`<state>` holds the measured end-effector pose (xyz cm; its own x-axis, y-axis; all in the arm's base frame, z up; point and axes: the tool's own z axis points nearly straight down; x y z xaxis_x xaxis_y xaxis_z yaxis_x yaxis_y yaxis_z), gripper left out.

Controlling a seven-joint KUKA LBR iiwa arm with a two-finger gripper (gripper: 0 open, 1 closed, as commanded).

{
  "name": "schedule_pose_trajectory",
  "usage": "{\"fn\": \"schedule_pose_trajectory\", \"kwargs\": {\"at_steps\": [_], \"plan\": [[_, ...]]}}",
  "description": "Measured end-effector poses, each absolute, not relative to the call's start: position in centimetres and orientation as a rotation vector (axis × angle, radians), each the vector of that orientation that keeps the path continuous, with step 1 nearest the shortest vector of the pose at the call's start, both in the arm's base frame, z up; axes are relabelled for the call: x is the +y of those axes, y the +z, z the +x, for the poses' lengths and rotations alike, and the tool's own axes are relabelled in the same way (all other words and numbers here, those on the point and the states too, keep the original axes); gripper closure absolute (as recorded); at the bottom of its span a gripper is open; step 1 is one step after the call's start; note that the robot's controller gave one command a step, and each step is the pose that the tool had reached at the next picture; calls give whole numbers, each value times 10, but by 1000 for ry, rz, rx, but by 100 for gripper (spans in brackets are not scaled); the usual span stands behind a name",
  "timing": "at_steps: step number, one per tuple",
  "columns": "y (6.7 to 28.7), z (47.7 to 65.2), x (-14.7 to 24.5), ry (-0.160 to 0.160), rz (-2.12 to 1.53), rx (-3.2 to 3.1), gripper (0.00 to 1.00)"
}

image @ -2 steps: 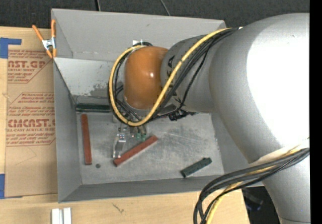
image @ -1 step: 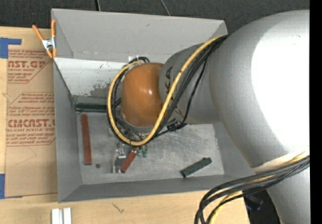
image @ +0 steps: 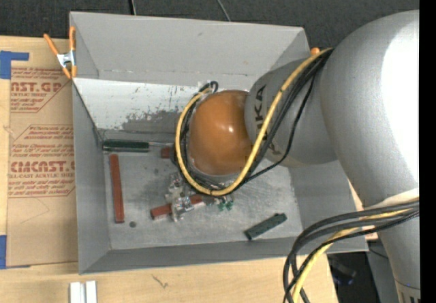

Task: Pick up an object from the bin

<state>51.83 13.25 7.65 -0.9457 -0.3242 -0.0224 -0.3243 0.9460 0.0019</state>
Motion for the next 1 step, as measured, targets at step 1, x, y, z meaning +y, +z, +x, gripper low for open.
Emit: {"fn": "schedule_pose_trajectory", "kwargs": {"at_steps": [1], "plan": [[76, 518, 132, 9, -513, 3077, 100]]}}
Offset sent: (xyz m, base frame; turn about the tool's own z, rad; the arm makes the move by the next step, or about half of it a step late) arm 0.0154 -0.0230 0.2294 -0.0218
